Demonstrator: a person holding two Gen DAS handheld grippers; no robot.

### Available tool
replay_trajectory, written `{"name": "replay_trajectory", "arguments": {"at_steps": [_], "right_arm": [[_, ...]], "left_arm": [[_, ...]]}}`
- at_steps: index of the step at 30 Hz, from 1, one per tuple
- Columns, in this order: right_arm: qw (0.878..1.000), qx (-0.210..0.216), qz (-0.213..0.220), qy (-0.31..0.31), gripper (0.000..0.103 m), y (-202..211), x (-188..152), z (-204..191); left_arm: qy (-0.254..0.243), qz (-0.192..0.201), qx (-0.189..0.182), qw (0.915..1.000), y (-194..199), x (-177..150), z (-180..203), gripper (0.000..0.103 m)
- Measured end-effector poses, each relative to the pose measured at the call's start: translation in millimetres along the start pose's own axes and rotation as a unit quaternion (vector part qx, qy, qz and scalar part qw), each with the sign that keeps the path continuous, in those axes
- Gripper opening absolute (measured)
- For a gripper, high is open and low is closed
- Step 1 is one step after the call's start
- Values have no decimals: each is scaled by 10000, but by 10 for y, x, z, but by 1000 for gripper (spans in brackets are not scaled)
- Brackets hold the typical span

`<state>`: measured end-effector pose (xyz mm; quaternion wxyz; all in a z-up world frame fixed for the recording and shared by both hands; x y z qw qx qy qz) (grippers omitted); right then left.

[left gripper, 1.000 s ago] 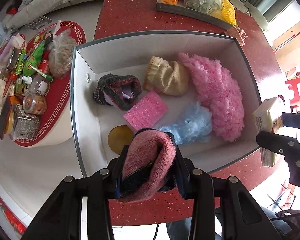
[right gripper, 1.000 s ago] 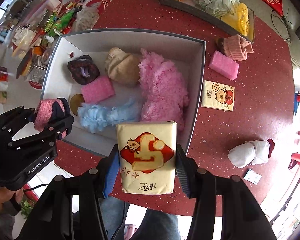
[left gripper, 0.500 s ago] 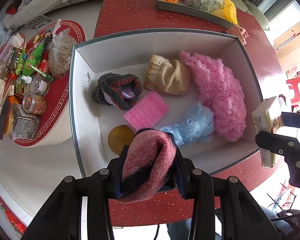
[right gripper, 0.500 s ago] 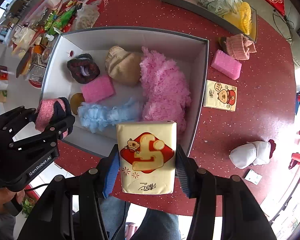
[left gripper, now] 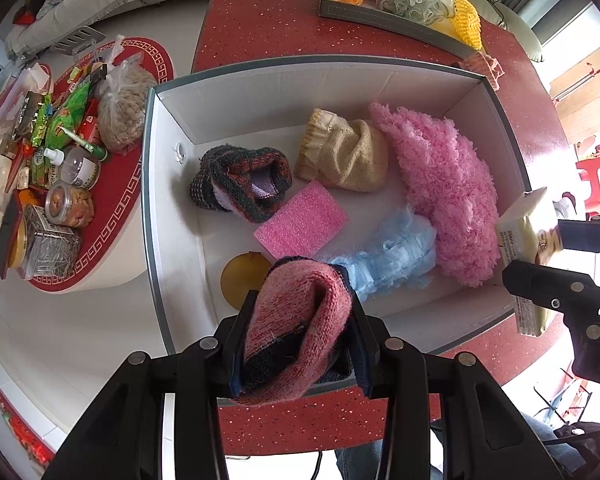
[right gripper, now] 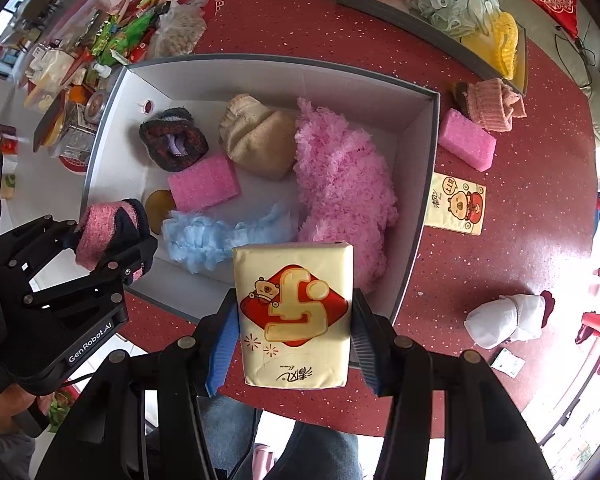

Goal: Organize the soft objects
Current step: 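Carry the pink sock and yellow tissue pack over the white box with both tools, then open the left tool dropping the sock while the right tool releases the tissue pack, then move both tools away from the box toward the white bundle and plaster packet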

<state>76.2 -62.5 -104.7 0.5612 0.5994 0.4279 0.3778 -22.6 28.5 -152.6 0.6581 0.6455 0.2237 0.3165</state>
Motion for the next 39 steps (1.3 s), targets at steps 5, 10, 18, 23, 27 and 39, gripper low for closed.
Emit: {"name": "replay_trajectory", "arguments": {"at_steps": [5, 10, 18, 23, 27, 39], "right_arm": [[10000, -7, -13, 63, 56, -17, 58, -53], [9999, -41, -17, 113, 56, -34, 114, -95], [9999, -64, -53, 70, 56, -77, 160, -87], [9999, -56, -101, 3, 57, -112, 161, -56], [10000, -49, -79, -4, 85, -110, 159, -36], [9987, 140, 439, -215, 103, 117, 113, 136]], "left_arm": [[-27, 9, 15, 10000, -14, 38, -9, 42], [-22, 7, 34, 10000, -34, 85, -33, 42], [-32, -25, 33, 10000, -69, 103, -31, 42], [-65, 63, 245, 9997, -90, 119, -36, 52], [-47, 126, 365, 9992, -88, 120, -50, 96], [-4, 244, 221, 9995, 15, 153, 19, 102]]}}
Point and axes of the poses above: each gripper's, at about its wrist camera, not at the fingertips, and y roughly against the way its jaws point, z to its right, x to its top, the point moved 8 cm from there along -y, roughly the way its jaws point, and after that the axes turned 1 degree about -y, right-handed, at the moved point
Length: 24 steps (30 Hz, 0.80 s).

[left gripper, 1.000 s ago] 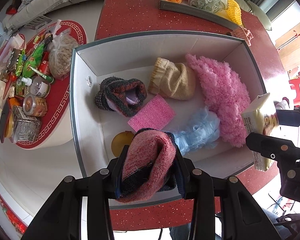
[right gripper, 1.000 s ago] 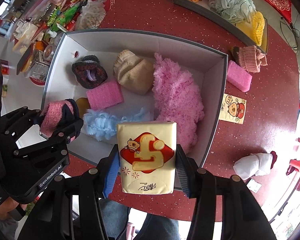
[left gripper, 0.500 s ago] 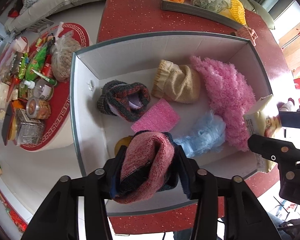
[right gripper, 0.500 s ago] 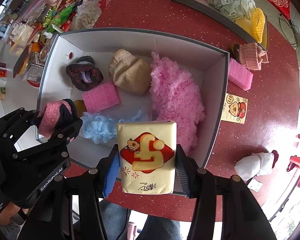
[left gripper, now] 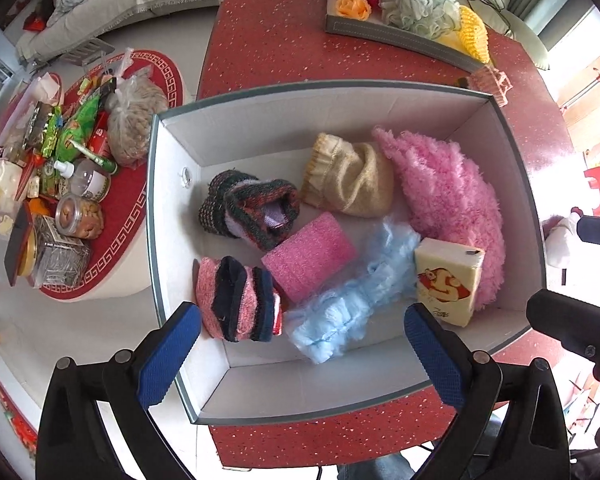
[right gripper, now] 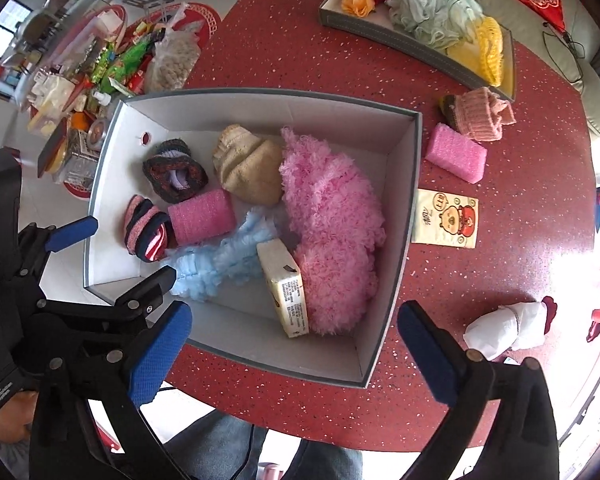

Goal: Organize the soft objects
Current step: 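Move both tools away from the box toward the white bundle and plaster packet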

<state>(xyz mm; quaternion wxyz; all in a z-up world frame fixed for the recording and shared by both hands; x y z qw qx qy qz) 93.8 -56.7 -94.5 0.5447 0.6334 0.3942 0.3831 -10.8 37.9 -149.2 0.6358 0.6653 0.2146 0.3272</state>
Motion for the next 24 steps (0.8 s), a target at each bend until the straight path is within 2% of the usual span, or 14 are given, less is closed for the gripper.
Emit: {"name": "replay_trajectory", "arguments": {"at_steps": [8, 14, 18, 24], "right_arm": [[9975, 140, 319, -618, 103, 199, -150, 371], [9905, 231, 343, -1309, 103, 199, -487, 917], [9779, 249, 199, -2065, 103, 85, -917, 1443], [9468, 210, -140, -3207, 103, -144, -1666, 2192]], "left_arm": [[-446, 83, 53, 9990, 122, 148, 354, 102], [-950, -82, -71, 9954, 124, 237, 908, 102], [-1457, -220, -220, 9888, 107, 296, 1451, 102], [-2134, -326, -508, 9751, 78, 410, 2452, 102]]}}
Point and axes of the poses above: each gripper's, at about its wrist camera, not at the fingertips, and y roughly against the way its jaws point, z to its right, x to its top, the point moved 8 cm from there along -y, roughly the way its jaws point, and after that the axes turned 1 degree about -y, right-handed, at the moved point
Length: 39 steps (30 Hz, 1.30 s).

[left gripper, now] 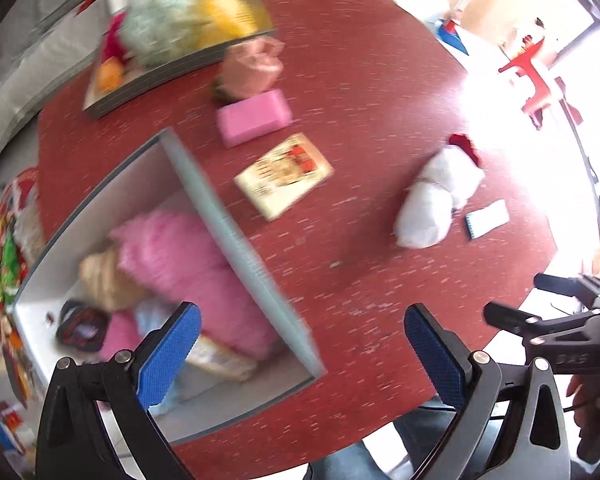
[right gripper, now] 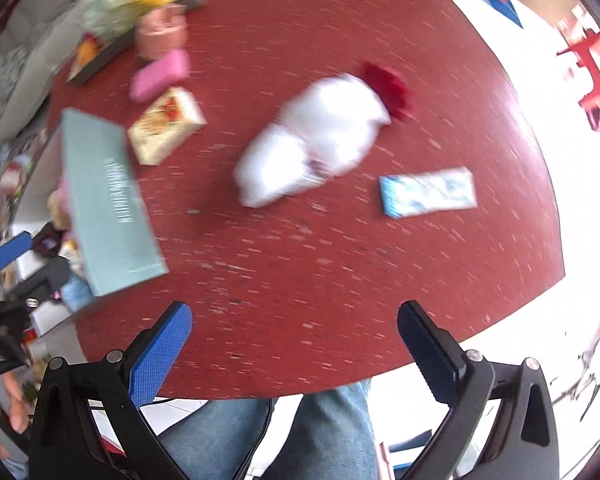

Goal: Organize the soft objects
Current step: 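Move both tools away from the box toward the white bundle and plaster packet, then grasp the white string-tied bundle with the left tool while the right tool grasps the plaster packet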

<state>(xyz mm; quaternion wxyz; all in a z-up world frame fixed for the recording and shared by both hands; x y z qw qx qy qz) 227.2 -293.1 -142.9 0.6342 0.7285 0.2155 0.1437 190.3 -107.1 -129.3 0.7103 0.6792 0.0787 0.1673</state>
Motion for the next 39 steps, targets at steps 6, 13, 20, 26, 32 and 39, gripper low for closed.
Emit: {"name": "replay_trajectory", "arguments": {"at_steps": [6, 13, 20, 26, 32, 39], "right_arm": [[9982, -183, -155, -548, 103, -189, 8, 717], [9983, -436, 5, -379, 103, -356, 313, 997], [9972, -605, 131, 430, 103, -598, 677, 834], [9713, -744, 279, 2242, 103, -671, 735, 446], [9089, -707, 185, 4105, 103, -793, 678, 152], [8716, -872, 132, 4823, 95, -819, 516, 32]], "left_arm": [[-731, -183, -18, 9972, -420, 504, 868, 102], [-1117, -274, 184, 9932, -991, 904, 1328, 102], [-893, -557, 212, 9942, -1336, 1031, 1237, 102], [-1030, -557, 292, 9927, -1421, 1045, 1260, 102], [-913, -445, 316, 9943, -1384, 956, 1240, 103], [-430, -647, 355, 9963, -1355, 798, 1111, 103]]}}
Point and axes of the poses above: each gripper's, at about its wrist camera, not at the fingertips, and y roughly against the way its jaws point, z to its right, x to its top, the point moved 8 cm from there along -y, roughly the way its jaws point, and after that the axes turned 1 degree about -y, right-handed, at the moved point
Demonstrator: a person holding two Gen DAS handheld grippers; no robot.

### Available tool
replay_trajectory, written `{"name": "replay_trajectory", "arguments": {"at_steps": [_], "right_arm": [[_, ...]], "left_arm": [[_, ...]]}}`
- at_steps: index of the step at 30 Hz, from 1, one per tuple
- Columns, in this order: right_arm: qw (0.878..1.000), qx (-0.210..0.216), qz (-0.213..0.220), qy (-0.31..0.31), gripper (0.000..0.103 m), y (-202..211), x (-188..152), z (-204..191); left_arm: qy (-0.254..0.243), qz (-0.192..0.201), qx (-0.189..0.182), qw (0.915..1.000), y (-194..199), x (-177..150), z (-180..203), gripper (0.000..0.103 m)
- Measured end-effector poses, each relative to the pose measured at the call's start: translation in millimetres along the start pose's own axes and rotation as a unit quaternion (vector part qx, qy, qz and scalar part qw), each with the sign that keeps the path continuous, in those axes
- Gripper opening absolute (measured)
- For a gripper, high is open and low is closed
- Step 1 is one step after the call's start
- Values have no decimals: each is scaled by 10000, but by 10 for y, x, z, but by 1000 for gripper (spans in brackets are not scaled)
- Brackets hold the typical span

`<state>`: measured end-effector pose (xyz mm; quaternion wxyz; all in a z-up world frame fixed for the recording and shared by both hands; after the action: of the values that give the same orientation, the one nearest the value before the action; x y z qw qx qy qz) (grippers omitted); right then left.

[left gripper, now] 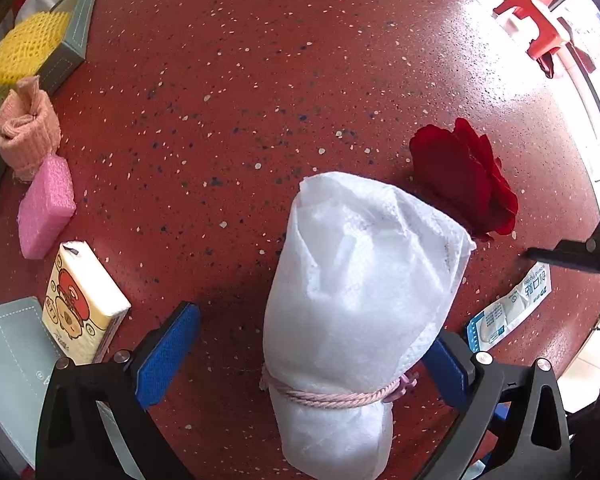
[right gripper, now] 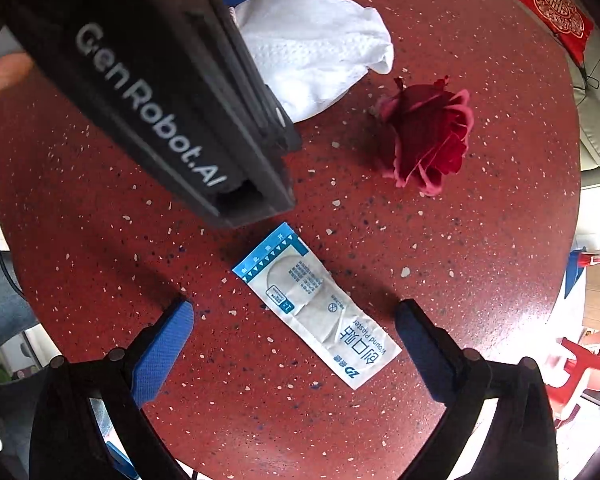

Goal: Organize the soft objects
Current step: 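Grasp the white string-tied bundle with the left tool while the right tool grasps the plaster packet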

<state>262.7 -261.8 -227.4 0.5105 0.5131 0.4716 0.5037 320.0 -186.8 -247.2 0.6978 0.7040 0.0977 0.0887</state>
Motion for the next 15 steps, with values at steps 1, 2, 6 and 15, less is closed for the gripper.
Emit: {"name": "replay_trajectory", "arguments": {"at_steps": [1, 2, 6, 15], "right_arm": [[10000, 1, -33, -18, 89, 12, 2, -19], [10000, -1, -26, -10, 86, 32, -7, -47], [10000, 1, -20, -84, 50, 135, -42, -115], [9749, 808, 13, -2075, 2, 310, -316, 192]], "left_arm": [[93, -15, -2, 10000, -2, -23, -15, 103], [178, -26, -3, 9998, 1, -44, -23, 103], [376, -36, -46, 9993, 10, -170, -66, 100], [223, 88, -192, 9995, 258, -359, 109, 56]]}}
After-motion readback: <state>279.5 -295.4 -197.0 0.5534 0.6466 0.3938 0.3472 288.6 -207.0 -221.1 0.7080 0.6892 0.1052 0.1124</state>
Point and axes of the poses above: each gripper's, at about its wrist camera, not at the fingertips, and y roughly against the way its jaws point, z to its right, x to its top, the point moved 8 cm from there along -y, roughly the way its jaws point, and after that the axes turned 1 degree about -y, right-handed, at the moved point
